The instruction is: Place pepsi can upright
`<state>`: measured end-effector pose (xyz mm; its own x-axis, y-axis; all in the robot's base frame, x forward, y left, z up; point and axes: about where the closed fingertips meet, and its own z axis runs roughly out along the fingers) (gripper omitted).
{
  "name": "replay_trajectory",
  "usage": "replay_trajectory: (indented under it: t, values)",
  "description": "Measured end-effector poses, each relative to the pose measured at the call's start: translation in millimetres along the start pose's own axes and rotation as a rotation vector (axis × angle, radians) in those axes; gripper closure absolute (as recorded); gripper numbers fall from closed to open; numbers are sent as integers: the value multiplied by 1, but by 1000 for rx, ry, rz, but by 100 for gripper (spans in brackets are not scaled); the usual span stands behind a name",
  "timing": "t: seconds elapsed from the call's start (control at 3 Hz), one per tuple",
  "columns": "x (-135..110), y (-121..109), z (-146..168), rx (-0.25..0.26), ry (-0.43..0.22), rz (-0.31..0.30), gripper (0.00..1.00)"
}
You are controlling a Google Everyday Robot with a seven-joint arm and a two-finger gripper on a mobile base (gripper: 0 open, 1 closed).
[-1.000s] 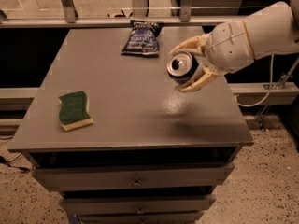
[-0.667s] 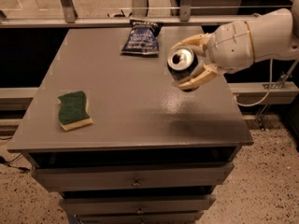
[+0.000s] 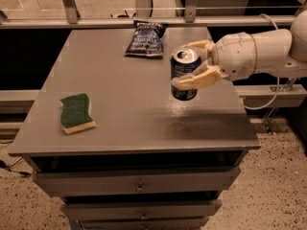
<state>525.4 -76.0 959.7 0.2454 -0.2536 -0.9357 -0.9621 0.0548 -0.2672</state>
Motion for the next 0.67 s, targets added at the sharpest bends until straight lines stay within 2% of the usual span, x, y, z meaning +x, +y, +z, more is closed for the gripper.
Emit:
replay_trajectory:
  t: [0.33, 0.67]
  values:
    - [14, 1, 7, 11, -30, 54, 100]
    - [28, -3, 19, 38, -52, 64, 100]
